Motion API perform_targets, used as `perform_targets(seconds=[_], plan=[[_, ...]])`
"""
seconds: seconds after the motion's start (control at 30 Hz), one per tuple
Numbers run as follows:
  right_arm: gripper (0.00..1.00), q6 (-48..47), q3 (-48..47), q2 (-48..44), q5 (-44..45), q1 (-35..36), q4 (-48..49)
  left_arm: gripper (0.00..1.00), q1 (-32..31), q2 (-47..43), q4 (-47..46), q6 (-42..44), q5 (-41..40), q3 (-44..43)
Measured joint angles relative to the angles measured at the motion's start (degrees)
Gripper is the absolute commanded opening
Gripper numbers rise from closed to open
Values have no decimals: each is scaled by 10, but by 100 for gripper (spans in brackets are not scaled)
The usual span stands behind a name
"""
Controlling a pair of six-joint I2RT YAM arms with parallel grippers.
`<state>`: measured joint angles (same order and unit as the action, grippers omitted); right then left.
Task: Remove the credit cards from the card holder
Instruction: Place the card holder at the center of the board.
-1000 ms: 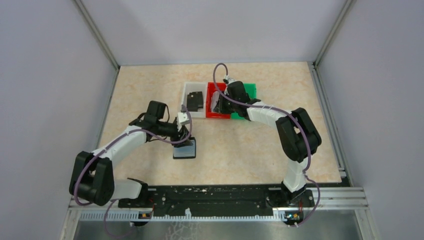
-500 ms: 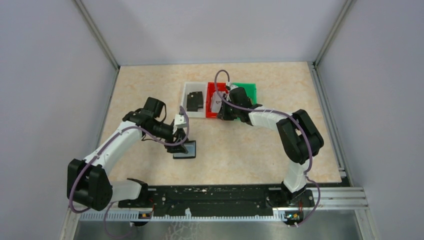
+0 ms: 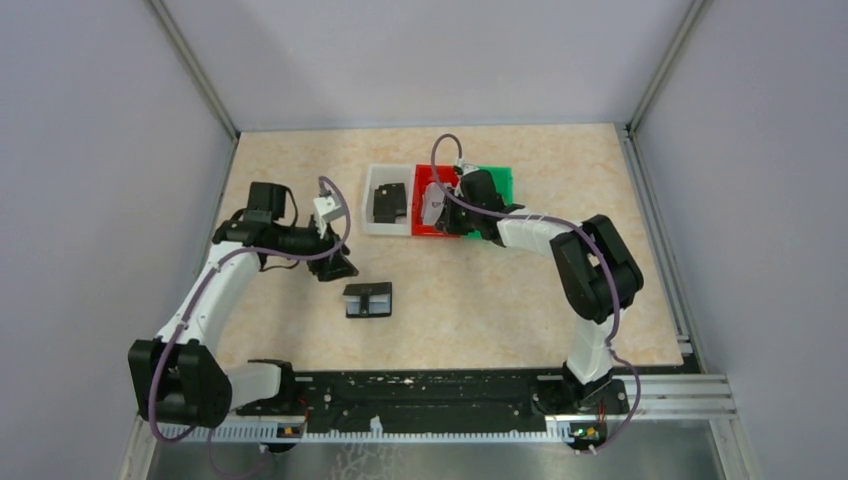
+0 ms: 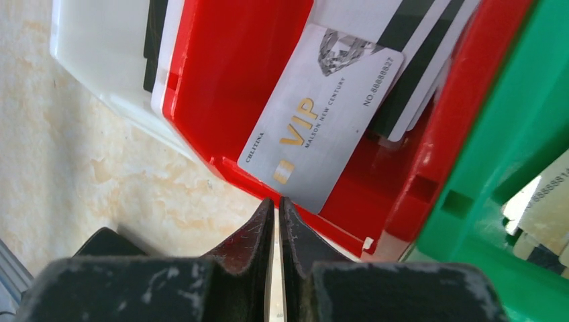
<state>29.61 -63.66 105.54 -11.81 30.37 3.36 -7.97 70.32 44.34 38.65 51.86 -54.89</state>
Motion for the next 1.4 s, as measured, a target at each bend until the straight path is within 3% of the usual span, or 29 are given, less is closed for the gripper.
perform_targets(seconds=[0.2,0.43,0.8,1.4], plan=[[9,-1,-5,1,3,-7,4,99,65,-9,-6,-14,2,-28],[12,-17,-34,1,14,-7,-1,99,120,31,-52,-52,-10,-38],[7,-37,-31,-17,18,4,-10,99,233,201,-111,-162,-22,-131],[4,-34,-15,19,9,7,18,99,235,222,-173,-224,-52,-109]])
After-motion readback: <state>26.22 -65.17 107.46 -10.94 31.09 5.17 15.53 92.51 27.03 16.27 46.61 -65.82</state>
